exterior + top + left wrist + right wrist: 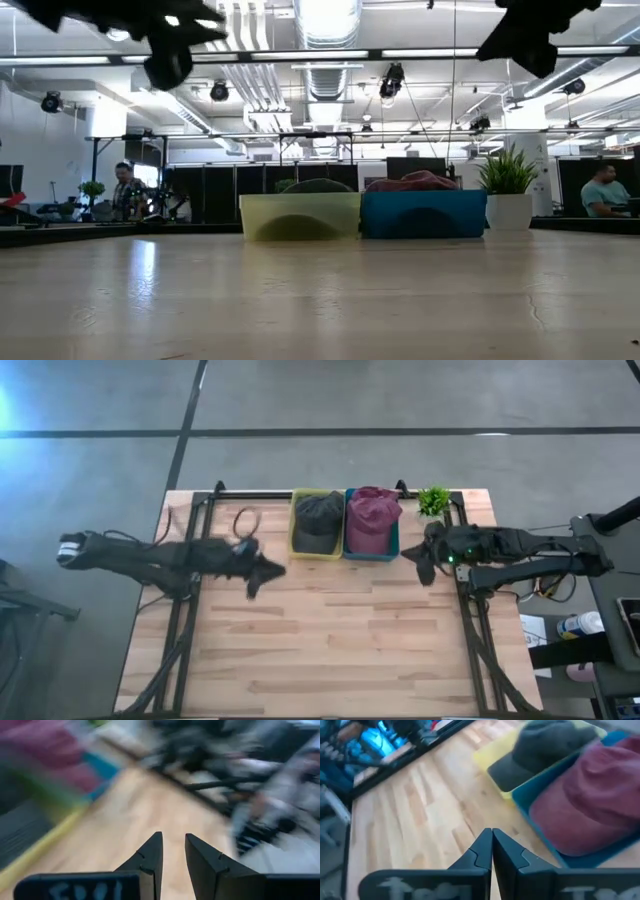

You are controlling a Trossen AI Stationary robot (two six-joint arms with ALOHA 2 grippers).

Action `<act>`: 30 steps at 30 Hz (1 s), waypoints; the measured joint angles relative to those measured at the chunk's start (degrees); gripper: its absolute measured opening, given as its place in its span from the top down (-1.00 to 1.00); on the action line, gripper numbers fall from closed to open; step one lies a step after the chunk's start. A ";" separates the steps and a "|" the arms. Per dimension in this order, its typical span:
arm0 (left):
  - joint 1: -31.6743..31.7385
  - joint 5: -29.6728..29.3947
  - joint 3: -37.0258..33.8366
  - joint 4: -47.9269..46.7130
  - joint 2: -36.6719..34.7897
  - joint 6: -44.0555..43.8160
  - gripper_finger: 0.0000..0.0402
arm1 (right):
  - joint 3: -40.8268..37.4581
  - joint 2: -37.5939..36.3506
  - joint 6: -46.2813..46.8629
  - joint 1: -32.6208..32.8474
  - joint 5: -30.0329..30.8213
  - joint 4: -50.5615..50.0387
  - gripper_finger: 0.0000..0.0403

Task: Sort caps
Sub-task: Return to Home Position

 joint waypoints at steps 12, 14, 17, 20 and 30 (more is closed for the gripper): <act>-3.52 -6.20 -29.30 45.93 -9.86 5.65 0.62 | -18.59 -16.38 -4.59 6.48 1.14 23.36 0.96; -1.74 -4.87 -31.04 45.91 -11.11 4.49 0.62 | -23.00 -20.40 -5.55 6.50 -1.36 29.00 0.96; 2.13 -3.04 -33.10 46.26 -13.61 2.37 0.62 | -27.16 -26.58 -6.31 6.49 -1.69 31.34 0.96; 7.63 1.94 -35.18 45.48 -16.56 1.24 0.62 | -30.20 -32.66 -6.41 6.48 -0.97 31.07 0.96; 19.39 9.81 -35.36 38.85 -21.39 -5.80 0.62 | -35.17 -38.72 -6.97 6.39 -1.31 24.28 0.96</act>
